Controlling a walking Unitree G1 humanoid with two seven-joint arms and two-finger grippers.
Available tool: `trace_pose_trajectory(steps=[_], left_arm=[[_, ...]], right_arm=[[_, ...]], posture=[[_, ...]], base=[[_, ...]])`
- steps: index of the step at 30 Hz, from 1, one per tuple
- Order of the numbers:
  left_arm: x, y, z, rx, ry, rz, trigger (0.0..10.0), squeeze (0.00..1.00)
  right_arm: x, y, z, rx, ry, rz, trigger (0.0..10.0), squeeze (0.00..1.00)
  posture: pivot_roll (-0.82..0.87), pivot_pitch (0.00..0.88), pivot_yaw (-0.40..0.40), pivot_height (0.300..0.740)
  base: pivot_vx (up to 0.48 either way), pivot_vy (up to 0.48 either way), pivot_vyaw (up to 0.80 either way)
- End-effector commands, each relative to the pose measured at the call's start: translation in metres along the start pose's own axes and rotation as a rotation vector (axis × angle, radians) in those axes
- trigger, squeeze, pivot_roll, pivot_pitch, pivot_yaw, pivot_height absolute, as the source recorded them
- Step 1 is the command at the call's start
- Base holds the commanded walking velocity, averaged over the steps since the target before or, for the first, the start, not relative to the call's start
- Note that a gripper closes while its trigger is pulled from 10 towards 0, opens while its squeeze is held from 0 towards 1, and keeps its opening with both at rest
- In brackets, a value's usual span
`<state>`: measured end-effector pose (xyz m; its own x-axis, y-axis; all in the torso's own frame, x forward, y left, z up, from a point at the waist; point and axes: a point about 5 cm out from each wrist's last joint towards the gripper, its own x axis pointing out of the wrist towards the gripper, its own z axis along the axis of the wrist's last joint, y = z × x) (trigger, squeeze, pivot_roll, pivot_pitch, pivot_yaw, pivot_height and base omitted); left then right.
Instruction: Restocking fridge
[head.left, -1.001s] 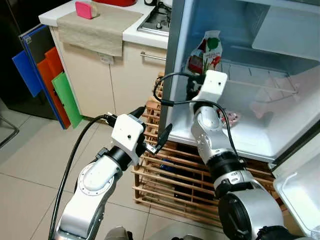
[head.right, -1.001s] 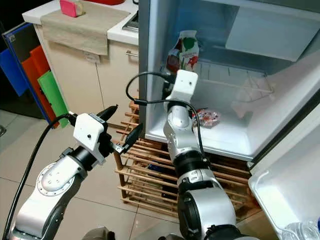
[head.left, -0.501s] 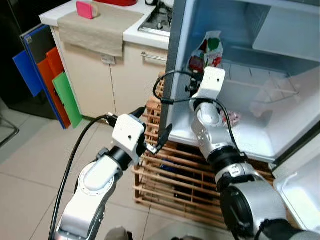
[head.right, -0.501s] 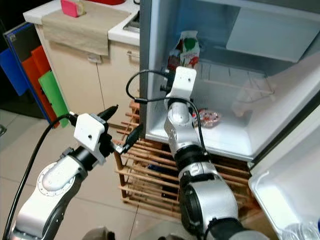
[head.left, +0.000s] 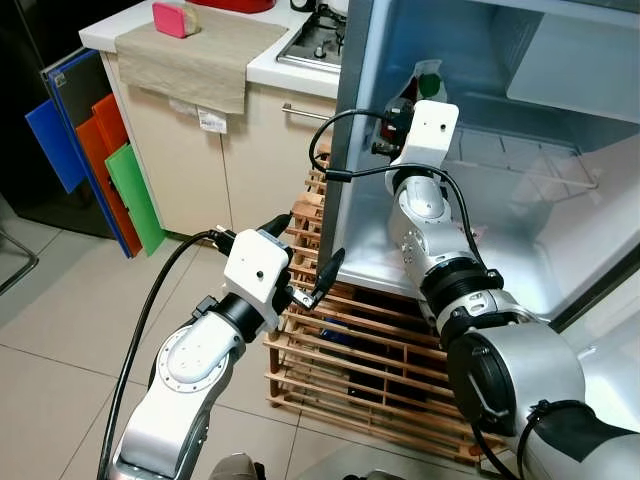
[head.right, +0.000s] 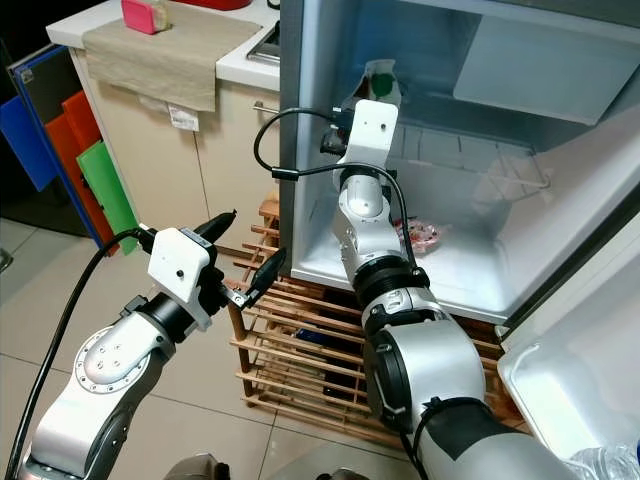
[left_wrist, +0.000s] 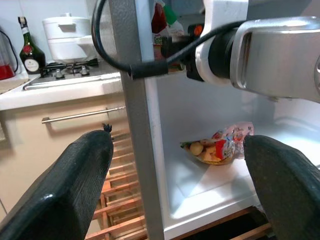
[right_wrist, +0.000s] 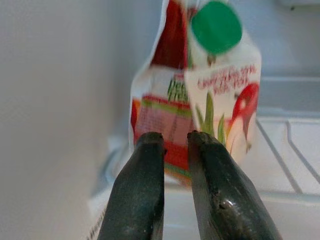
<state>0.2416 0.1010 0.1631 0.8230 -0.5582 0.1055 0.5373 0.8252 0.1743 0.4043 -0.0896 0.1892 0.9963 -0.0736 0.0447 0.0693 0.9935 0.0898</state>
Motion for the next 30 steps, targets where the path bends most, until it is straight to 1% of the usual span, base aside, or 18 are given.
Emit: trace_pose_trajectory(steps=[1,2,3,4,6,7,10,12,14,19,22,23,26,29,30], left_arm=[[-0.001,-0.002,0.001,0.003,-0.003,-0.007,10.0,0.0],[-0.001,-0.002,0.001,0.003,-0.003,-0.007,10.0,0.0],[-0.001,-0.003,0.001,0.003,-0.002,-0.008,10.0,0.0],[-0.001,-0.003,0.0,0.002,-0.001,-0.008,10.0,0.0],[-0.001,-0.003,0.0,0.0,0.001,-0.01,10.0,0.0],[-0.001,-0.003,0.0,-0.002,0.001,-0.011,10.0,0.0],[-0.001,-0.003,0.0,-0.009,0.002,-0.015,10.0,0.0],[-0.001,-0.003,0.001,-0.019,-0.014,-0.019,10.0,0.0],[0.001,-0.001,0.003,-0.021,-0.031,-0.019,10.0,0.0],[0.003,0.0,0.004,-0.015,-0.036,-0.018,10.0,0.0],[0.003,-0.001,0.004,-0.015,-0.036,-0.02,10.0,0.0],[0.003,-0.003,0.003,-0.015,-0.035,-0.023,10.0,0.0],[0.004,-0.002,0.002,-0.014,-0.034,-0.022,10.0,0.0],[0.006,0.0,0.0,-0.012,-0.03,-0.019,10.0,0.0],[0.007,0.001,-0.001,-0.011,-0.029,-0.019,10.0,0.0]], right_arm=[[0.003,-0.006,0.004,-0.041,-0.01,-0.015,10.0,0.0],[0.003,-0.006,0.004,-0.041,-0.01,-0.015,10.0,0.0],[0.003,-0.013,-0.002,-0.105,0.009,-0.027,10.0,0.0],[0.003,-0.017,-0.006,-0.141,0.017,-0.034,10.0,0.0],[0.002,-0.024,-0.01,-0.186,0.022,-0.051,10.0,0.0],[0.002,-0.026,-0.011,-0.194,0.027,-0.059,10.0,0.0],[0.002,-0.029,-0.012,-0.197,0.029,-0.067,10.0,0.0],[0.003,-0.03,-0.01,-0.192,0.024,-0.074,10.0,0.0],[0.004,-0.031,-0.007,-0.191,0.015,-0.08,10.0,0.0],[0.006,-0.03,-0.002,-0.196,0.002,-0.084,10.0,0.0],[0.006,-0.028,0.0,-0.205,-0.006,-0.076,10.0,0.0],[0.006,-0.03,-0.002,-0.237,0.0,-0.076,10.0,0.0],[0.007,-0.033,0.0,-0.245,-0.004,-0.087,10.0,0.0],[0.008,-0.033,0.007,-0.238,-0.041,-0.093,10.0,0.0],[0.008,-0.032,0.011,-0.215,-0.071,-0.093,10.0,0.0]], posture=[[0.2,0.0,-0.078,0.74],[0.2,0.0,-0.078,0.74],[0.2,0.0,-0.079,0.74],[0.2,0.003,-0.075,0.74],[0.2,0.003,-0.075,0.74],[0.2,0.003,-0.075,0.74],[0.19,0.007,-0.071,0.74],[0.19,0.009,-0.068,0.74],[0.19,0.009,-0.068,0.74],[0.19,0.009,-0.068,0.74],[0.19,0.01,-0.067,0.74],[0.2,0.01,-0.072,0.74],[0.19,0.007,-0.073,0.74],[0.17,0.0,-0.07,0.74],[0.16,0.0,-0.065,0.74]], base=[[0.0,0.0,0.0],[0.0,0.0,0.0],[0.0,0.0,0.0],[0.0,0.0,0.0],[0.0,0.0,0.0],[0.0,0.0,0.0],[0.0,0.0,0.0],[0.0,0.0,0.0],[0.0,0.0,0.0],[0.0,0.0,0.0],[0.0,0.0,0.0],[0.0,0.0,0.0],[0.0,0.0,0.0],[0.0,0.0,0.0],[0.0,0.0,0.0]])
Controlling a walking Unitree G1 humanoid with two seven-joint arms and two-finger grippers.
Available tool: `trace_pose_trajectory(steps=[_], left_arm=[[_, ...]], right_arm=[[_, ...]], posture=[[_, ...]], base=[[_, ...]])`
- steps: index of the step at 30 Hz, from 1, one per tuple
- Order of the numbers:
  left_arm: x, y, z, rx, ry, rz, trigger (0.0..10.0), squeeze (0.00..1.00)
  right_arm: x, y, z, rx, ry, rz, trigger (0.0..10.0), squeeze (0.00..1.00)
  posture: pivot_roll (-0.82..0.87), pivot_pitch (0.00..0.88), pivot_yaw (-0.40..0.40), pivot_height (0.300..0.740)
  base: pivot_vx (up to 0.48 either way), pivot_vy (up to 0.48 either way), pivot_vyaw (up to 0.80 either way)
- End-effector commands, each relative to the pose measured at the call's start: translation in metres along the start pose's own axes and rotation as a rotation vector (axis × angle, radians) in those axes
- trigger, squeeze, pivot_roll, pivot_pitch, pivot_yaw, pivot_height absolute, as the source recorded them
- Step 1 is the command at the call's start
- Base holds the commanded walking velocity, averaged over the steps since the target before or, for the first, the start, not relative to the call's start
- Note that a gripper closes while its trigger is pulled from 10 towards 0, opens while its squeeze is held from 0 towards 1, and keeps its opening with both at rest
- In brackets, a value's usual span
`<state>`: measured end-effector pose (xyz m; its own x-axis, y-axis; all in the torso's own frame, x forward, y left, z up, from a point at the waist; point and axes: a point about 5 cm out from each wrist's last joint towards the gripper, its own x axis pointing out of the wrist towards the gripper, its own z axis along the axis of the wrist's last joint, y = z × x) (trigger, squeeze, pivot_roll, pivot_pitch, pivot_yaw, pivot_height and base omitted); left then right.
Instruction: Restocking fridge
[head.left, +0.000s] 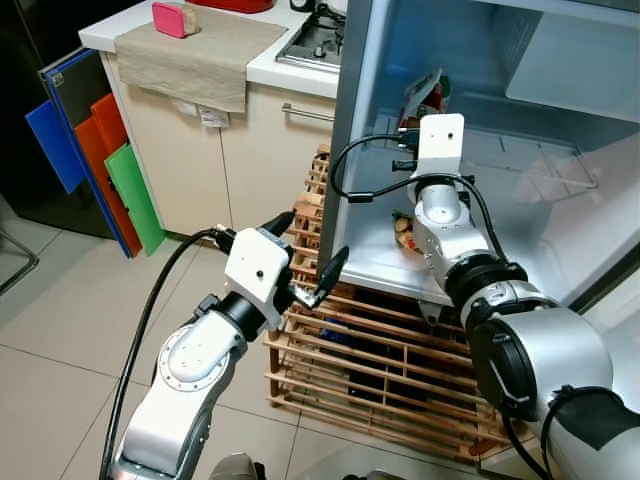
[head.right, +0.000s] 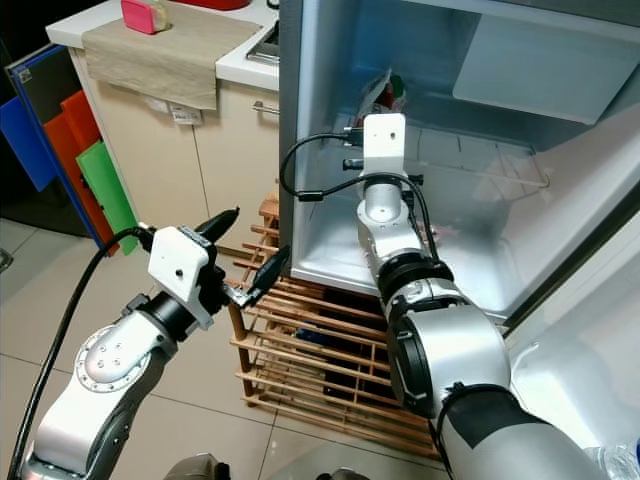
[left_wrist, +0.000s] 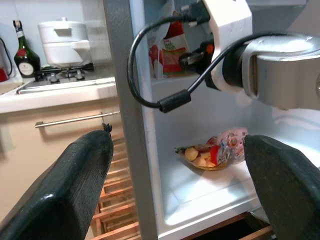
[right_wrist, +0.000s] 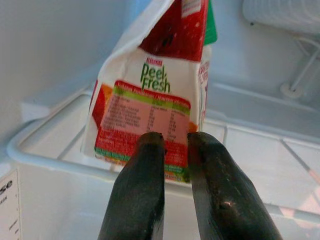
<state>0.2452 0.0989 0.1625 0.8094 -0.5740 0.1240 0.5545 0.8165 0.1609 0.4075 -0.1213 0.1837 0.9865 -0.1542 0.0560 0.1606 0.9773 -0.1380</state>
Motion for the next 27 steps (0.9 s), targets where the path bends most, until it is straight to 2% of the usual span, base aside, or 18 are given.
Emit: trace_pose_trajectory(steps=[1,3,8,12,14,16,19,20,21,25,27], left_arm=[[0.003,0.001,0.0,0.005,-0.007,-0.002,10.0,0.0],[0.004,0.008,-0.002,0.007,-0.003,0.001,10.0,0.0],[0.007,0.014,-0.004,0.006,0.002,0.005,10.0,0.0],[0.017,0.02,-0.006,0.004,-0.008,-0.03,10.0,0.0],[0.021,0.02,-0.007,0.005,-0.011,-0.033,10.0,0.0],[0.029,0.022,-0.009,-0.003,-0.006,-0.037,10.0,0.0],[0.037,0.026,-0.015,-0.012,0.028,-0.023,10.0,0.0],[0.038,0.028,-0.017,-0.034,0.032,-0.008,10.0,0.0],[0.037,0.032,-0.02,-0.078,0.04,0.021,10.0,0.0],[0.035,0.036,-0.025,-0.125,0.05,0.059,10.0,0.0],[0.021,0.048,-0.037,-0.203,0.09,0.164,10.0,0.0]], right_arm=[[0.003,-0.003,0.014,0.02,-0.059,-0.018,10.0,0.0],[0.001,-0.004,0.022,0.093,-0.143,-0.023,10.0,0.0],[-0.003,-0.005,0.021,0.116,-0.178,-0.016,10.0,0.0],[-0.034,-0.012,-0.002,0.15,-0.204,0.002,10.0,0.0],[-0.041,-0.014,-0.007,0.158,-0.201,0.005,10.0,0.0],[-0.049,-0.015,-0.016,0.185,-0.175,0.017,10.0,0.0],[-0.073,-0.018,-0.037,0.227,-0.124,0.062,10.0,0.0],[-0.083,-0.022,-0.044,0.244,-0.11,0.075,10.0,0.05],[-0.098,-0.028,-0.055,0.242,-0.088,0.098,10.0,1.0],[-0.11,-0.034,-0.064,0.217,-0.061,0.116,10.0,1.0],[-0.123,-0.057,-0.086,0.204,0.017,0.027,10.0,1.0]], posture=[[0.16,0.0,-0.065,0.74],[0.13,0.0,-0.055,0.74],[0.11,0.0,-0.048,0.74],[0.06,0.0,-0.014,0.74],[0.04,0.0,-0.002,0.74],[0.01,0.0,0.029,0.74],[-0.02,0.0,0.065,0.74],[-0.04,0.0,0.086,0.74],[-0.05,0.0,0.102,0.74],[-0.06,0.0,0.11,0.74],[-0.08,0.0,0.12,0.74]], base=[[0.0,0.0,0.0],[0.0,0.0,0.0],[0.0,0.0,0.0],[0.0,0.0,0.0],[0.0,0.0,0.0],[0.0,0.0,0.0],[0.0,0.0,0.0],[0.0,0.0,0.0],[0.0,0.0,0.0],[0.0,0.0,0.0],[0.0,0.0,0.0]])
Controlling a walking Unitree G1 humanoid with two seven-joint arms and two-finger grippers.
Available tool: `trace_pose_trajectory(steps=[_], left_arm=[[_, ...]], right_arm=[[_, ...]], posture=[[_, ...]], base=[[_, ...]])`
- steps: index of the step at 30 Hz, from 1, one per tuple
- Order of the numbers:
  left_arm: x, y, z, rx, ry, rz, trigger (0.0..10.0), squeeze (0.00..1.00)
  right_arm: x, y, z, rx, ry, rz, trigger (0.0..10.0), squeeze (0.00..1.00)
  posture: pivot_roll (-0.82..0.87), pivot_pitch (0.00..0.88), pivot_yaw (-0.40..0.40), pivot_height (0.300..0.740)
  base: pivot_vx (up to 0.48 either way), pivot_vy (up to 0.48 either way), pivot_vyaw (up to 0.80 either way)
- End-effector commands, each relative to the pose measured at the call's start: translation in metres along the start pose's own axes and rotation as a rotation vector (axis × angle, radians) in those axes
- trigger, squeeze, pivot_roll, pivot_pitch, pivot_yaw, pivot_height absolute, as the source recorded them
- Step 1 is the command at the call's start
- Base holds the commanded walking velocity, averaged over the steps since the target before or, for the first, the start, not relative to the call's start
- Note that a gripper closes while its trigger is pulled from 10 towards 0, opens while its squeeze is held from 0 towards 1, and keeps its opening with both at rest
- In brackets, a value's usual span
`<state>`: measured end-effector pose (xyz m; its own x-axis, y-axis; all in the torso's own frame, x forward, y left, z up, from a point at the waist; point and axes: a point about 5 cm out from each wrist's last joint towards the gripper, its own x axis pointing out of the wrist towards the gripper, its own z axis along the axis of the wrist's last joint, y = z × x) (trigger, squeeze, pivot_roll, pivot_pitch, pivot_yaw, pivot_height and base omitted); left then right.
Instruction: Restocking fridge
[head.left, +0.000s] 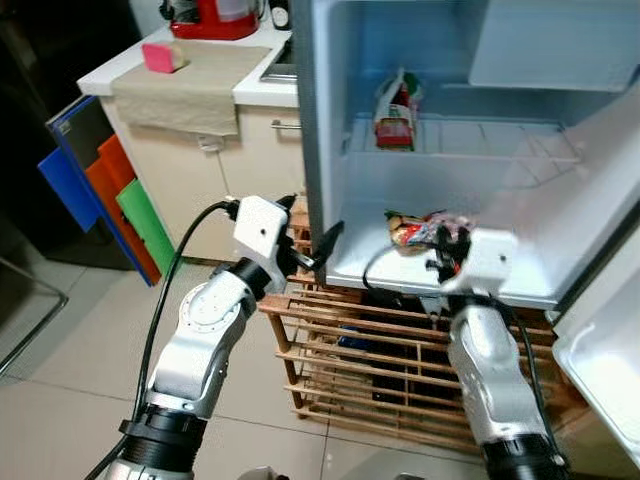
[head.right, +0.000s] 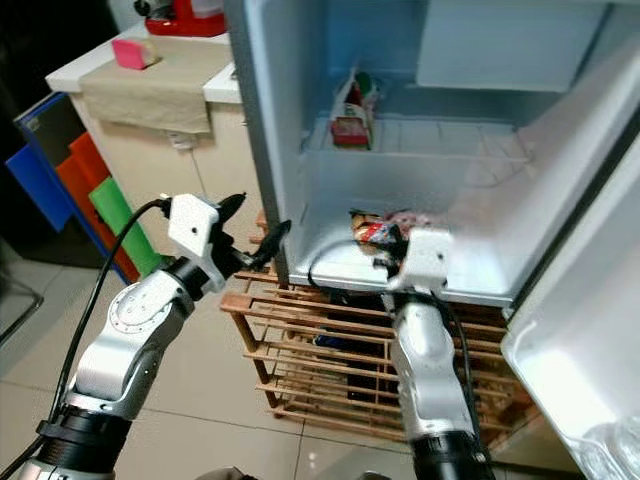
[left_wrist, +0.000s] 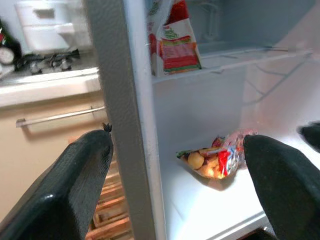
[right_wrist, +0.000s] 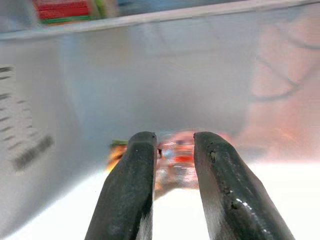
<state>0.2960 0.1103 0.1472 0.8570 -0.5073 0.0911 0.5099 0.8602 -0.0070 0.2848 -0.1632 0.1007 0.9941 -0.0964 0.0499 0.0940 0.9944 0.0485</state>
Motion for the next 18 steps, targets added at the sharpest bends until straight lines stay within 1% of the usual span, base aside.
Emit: trace_pose_trajectory(steps=[1,9,10,12,13,15,18], left_arm=[[-0.015,0.02,-0.013,-0.065,0.059,0.127,10.0,0.0],[-0.015,0.02,-0.013,-0.065,0.059,0.127,10.0,0.0],[-0.02,0.021,-0.02,-0.031,0.067,0.176,10.0,0.0],[-0.021,0.018,-0.021,-0.017,0.059,0.177,10.0,0.0],[-0.021,0.014,-0.019,-0.012,0.044,0.159,10.0,0.0],[-0.021,0.013,-0.017,-0.019,0.039,0.149,10.0,0.0],[-0.023,0.012,-0.016,-0.004,0.046,0.118,10.0,0.0]], right_arm=[[-0.01,-0.018,-0.005,-0.007,0.023,-0.064,10.0,1.0],[-0.01,-0.018,-0.005,-0.007,0.023,-0.064,10.0,1.0],[-0.013,-0.027,-0.01,-0.042,0.045,-0.072,10.0,1.0],[-0.012,-0.027,-0.011,-0.05,0.064,-0.057,10.0,1.0],[-0.011,-0.023,-0.012,-0.057,0.083,-0.026,10.0,1.0],[-0.011,-0.021,-0.011,-0.059,0.084,-0.013,10.0,1.0],[-0.012,-0.015,-0.012,-0.041,0.079,0.029,10.0,1.0]], posture=[[-0.08,0.0,0.116,0.74],[-0.08,0.0,0.116,0.74],[-0.05,0.0,0.047,0.74],[-0.04,0.0,0.046,0.74],[-0.03,0.0,0.042,0.74],[-0.03,0.0,0.042,0.74],[-0.03,0.0,0.04,0.74]], base=[[0.0,0.0,0.0],[0.0,0.0,0.0],[0.0,0.0,0.0],[0.0,0.0,0.0],[0.0,0.0,0.0],[0.0,0.0,0.0],[0.0,0.437,0.0]])
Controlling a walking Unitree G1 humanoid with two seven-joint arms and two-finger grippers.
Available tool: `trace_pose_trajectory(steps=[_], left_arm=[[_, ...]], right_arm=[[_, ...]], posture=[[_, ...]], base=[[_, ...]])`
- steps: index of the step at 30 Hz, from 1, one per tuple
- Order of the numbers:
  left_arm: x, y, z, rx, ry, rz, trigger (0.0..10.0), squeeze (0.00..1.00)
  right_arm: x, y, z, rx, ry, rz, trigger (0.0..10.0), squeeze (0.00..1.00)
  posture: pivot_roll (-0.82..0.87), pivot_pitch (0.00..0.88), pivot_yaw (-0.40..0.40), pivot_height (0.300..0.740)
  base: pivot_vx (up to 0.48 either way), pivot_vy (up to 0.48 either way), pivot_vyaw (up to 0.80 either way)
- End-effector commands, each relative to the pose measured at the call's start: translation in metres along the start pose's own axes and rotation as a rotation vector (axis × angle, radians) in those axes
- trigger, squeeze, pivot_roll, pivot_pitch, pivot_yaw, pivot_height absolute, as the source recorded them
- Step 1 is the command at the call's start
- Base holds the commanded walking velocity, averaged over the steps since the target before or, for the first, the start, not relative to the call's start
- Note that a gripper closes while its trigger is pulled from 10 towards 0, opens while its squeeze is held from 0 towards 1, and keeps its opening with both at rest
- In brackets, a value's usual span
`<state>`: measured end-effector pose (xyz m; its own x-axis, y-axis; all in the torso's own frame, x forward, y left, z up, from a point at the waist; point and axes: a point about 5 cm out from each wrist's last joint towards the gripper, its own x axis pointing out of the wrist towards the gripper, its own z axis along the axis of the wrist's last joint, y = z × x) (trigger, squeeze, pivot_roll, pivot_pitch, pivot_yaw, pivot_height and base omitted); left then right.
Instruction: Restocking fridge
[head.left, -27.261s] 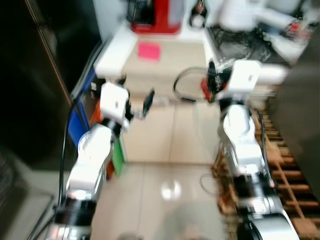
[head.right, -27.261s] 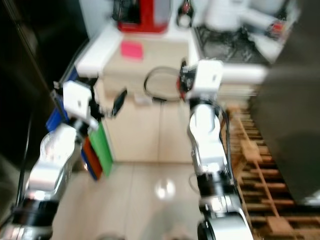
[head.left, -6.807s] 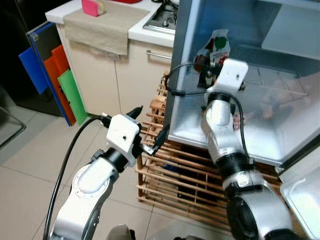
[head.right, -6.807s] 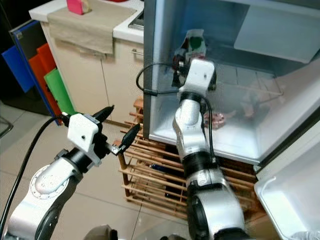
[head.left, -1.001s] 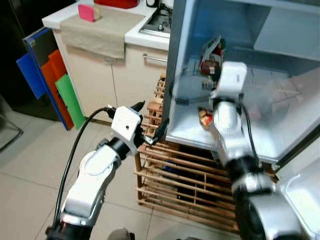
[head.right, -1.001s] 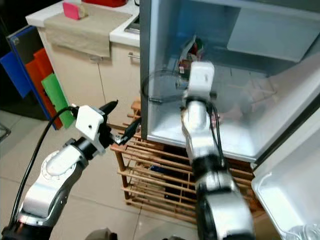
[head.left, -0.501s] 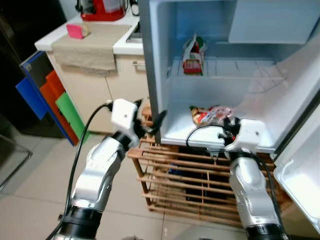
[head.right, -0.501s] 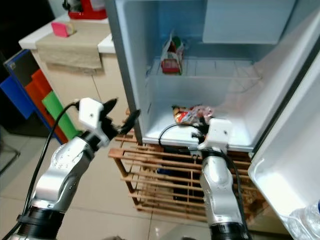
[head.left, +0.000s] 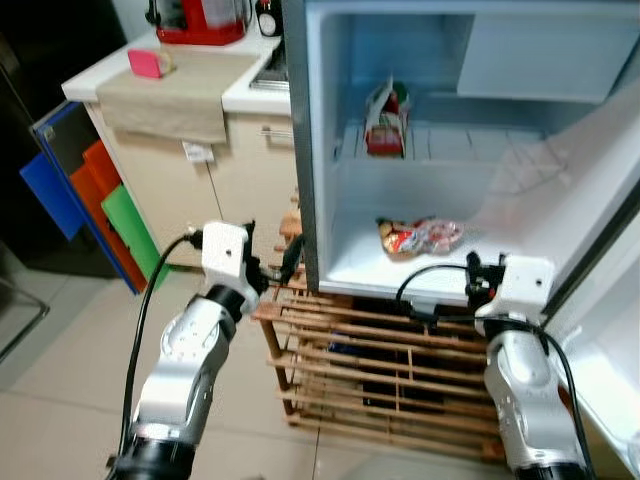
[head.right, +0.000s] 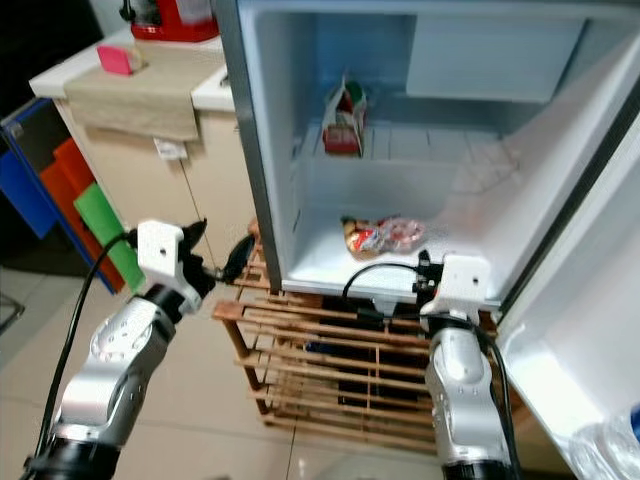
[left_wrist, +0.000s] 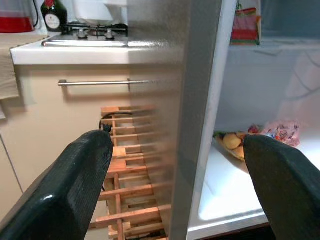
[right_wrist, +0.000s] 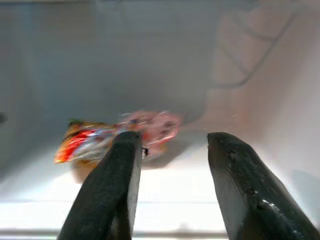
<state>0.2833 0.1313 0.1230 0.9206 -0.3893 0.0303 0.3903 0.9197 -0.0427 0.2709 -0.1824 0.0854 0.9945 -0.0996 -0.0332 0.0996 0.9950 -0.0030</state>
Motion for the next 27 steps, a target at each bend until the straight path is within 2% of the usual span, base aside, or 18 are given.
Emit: trace_pose_trajectory(steps=[1,3,5,6,7,8,9,11,12,15,19,27], left_arm=[[0.0,0.002,0.006,0.032,-0.005,-0.01,10.0,0.0],[0.003,0.004,0.008,0.056,-0.009,0.004,10.0,0.0],[0.007,0.004,0.01,0.118,-0.019,0.032,10.0,0.0],[0.009,0.007,0.008,0.155,0.0,0.086,10.0,0.0],[0.007,0.011,0.006,0.151,0.009,0.122,10.0,0.0],[0.005,0.016,0.005,0.134,0.016,0.153,10.0,0.0],[-0.001,0.022,0.002,0.098,0.027,0.192,10.0,0.0],[-0.005,0.026,0.0,0.074,0.034,0.217,10.0,0.0],[-0.017,0.035,-0.008,0.075,0.066,0.269,10.0,0.0],[-0.022,0.037,-0.011,0.068,0.078,0.29,10.0,0.0],[-0.009,0.029,0.0,0.111,0.021,0.245,10.0,0.0],[0.008,0.021,0.001,0.116,0.017,0.172,10.0,0.0]], right_arm=[[0.001,0.008,0.003,0.012,-0.005,0.037,10.0,1.0],[0.002,0.012,0.004,0.005,-0.01,0.036,10.0,1.0],[0.005,0.012,0.003,-0.004,0.005,0.014,10.0,1.0],[0.006,0.011,0.002,-0.001,0.014,-0.005,10.0,1.0],[0.006,0.01,0.001,0.012,0.021,-0.012,10.0,1.0],[0.005,0.007,0.0,0.019,0.025,-0.021,10.0,0.48],[0.003,0.004,0.0,0.015,0.028,-0.04,10.0,0.0],[0.001,0.001,-0.001,0.011,0.03,-0.053,10.0,0.0],[-0.006,-0.009,-0.004,-0.017,0.037,-0.096,10.0,0.0],[-0.011,-0.015,-0.009,-0.06,0.049,-0.123,10.0,0.0],[-0.008,-0.016,-0.011,-0.086,0.06,-0.14,10.0,0.0],[-0.005,-0.021,-0.008,-0.059,0.044,-0.195,10.0,0.0]], posture=[[-0.02,0.0,0.043,0.74],[-0.02,0.0,0.04,0.74],[-0.02,0.0,0.041,0.74],[-0.02,0.0,0.041,0.74],[-0.02,0.0,0.041,0.74],[-0.02,0.0,0.04,0.74],[-0.02,0.0,0.035,0.74],[-0.02,0.0,0.035,0.74],[-0.02,0.0,0.027,0.74],[-0.02,0.0,0.025,0.74],[-0.03,0.0,0.036,0.74],[-0.06,0.0,0.075,0.74]], base=[[-0.292,0.382,0.0],[-0.322,0.358,0.0],[-0.12,0.0,0.0],[0.0,0.0,0.0],[0.0,0.0,0.0],[0.0,0.0,0.0],[0.0,0.0,0.0],[0.0,0.0,0.0],[0.0,0.0,0.0],[0.0,0.0,0.0],[0.0,0.0,0.0],[-0.034,0.0,0.0]])
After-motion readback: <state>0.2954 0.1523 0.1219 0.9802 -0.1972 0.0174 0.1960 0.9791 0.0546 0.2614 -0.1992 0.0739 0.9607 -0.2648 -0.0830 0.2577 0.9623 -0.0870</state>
